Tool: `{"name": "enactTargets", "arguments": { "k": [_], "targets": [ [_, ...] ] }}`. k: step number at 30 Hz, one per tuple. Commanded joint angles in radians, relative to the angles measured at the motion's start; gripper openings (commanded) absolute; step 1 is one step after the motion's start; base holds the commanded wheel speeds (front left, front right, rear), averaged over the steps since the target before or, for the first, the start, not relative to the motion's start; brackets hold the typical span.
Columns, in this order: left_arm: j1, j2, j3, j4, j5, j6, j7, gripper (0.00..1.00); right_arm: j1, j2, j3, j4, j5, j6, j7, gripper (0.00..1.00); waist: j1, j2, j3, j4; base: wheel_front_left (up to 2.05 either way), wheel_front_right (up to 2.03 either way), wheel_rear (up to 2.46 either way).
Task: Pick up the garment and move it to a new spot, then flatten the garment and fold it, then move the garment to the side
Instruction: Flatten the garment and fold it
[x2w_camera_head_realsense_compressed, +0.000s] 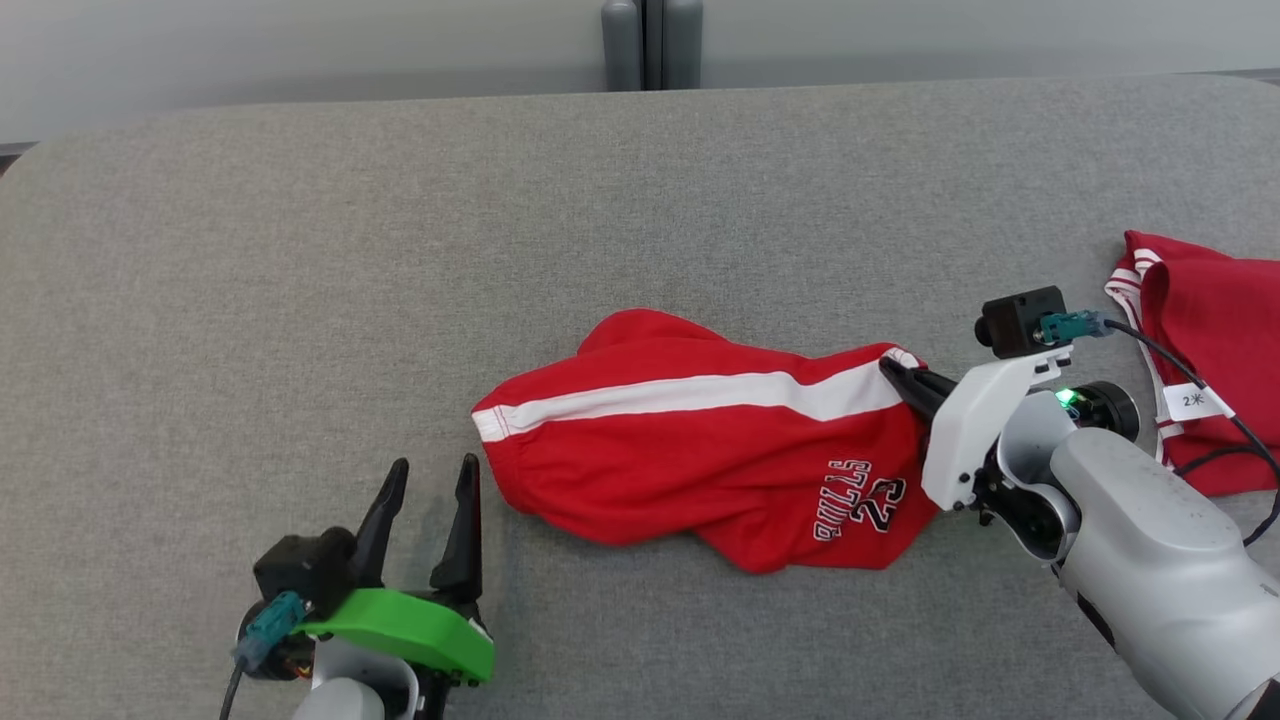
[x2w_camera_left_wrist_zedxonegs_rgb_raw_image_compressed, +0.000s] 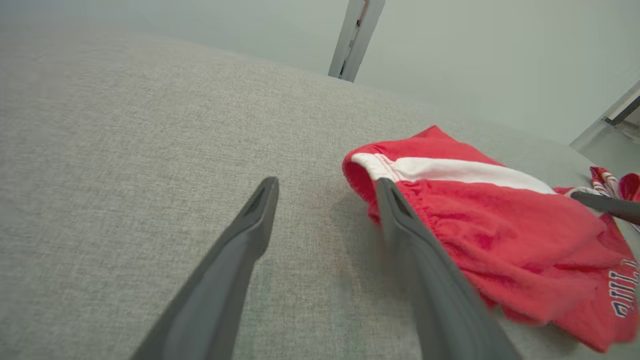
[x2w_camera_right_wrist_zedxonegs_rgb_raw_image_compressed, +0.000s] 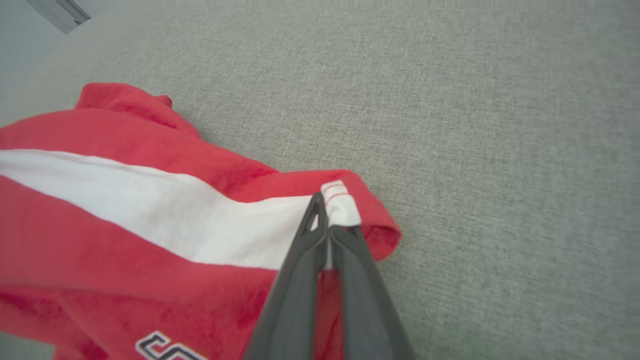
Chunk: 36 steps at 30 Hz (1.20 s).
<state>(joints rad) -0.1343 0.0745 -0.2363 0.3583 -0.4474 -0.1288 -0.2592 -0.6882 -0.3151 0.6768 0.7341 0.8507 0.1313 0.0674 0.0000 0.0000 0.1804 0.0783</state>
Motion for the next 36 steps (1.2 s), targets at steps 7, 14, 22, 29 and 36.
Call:
{"name": "enactTargets", "arguments": {
  "k": [7, 14, 22, 29, 36],
  "targets": [
    [-0.074, 0.051, -0.087, 0.0, -0.218, -0.003, 0.129, 1.0, -0.03, -0.02, 0.049, 0.02, 0.009, -0.001, -0.051, 0.0, 0.0, 0.0, -0.004, -0.019, 0.0, 0.0, 0.0],
    [-0.118, 0.111, -0.143, -0.023, -0.373, -0.003, 0.232, 1.0, -0.051, -0.014, 0.088, 0.033, 0.021, -0.001, -0.074, 0.0, 0.0, 0.0, 0.002, -0.042, 0.0, 0.0, 0.0],
    [-0.163, 0.153, -0.192, -0.041, -0.446, -0.003, 0.281, 0.76, -0.067, -0.011, 0.124, 0.05, 0.04, -0.001, -0.097, 0.0, 0.0, 0.0, 0.006, -0.058, 0.0, 0.0, 0.0],
    [-0.204, 0.159, -0.215, -0.004, -0.475, -0.003, 0.317, 0.18, -0.085, -0.009, 0.148, 0.055, 0.058, -0.001, -0.116, 0.0, 0.0, 0.0, 0.01, -0.07, 0.0, 0.0, 0.0],
    [-0.266, 0.158, -0.211, 0.029, -0.483, -0.003, 0.252, 0.0, -0.105, -0.018, 0.164, 0.051, 0.068, -0.001, -0.157, 0.0, 0.0, 0.0, 0.004, -0.084, 0.0, 0.0, 0.0]
  ]
}}
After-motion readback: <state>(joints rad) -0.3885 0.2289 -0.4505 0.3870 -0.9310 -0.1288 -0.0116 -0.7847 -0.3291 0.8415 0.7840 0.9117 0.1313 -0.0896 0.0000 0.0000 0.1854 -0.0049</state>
